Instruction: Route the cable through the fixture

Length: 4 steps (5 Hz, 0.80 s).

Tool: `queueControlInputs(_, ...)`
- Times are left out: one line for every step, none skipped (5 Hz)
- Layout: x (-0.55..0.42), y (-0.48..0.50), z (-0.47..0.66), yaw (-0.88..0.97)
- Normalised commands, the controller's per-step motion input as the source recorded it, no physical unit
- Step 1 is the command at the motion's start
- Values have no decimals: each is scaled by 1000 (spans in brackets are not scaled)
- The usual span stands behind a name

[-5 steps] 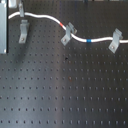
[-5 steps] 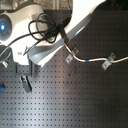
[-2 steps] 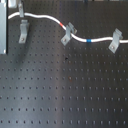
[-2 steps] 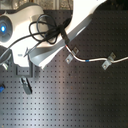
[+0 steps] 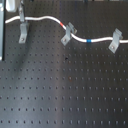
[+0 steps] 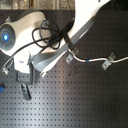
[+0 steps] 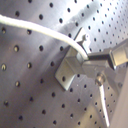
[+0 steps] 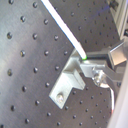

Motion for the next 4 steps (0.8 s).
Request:
queueControlInputs(-126, 311, 136, 449)
queueControlInputs(-231, 162, 122, 517)
queueControlInputs(-306, 11, 4, 366)
queueControlInputs(7, 20, 69, 123)
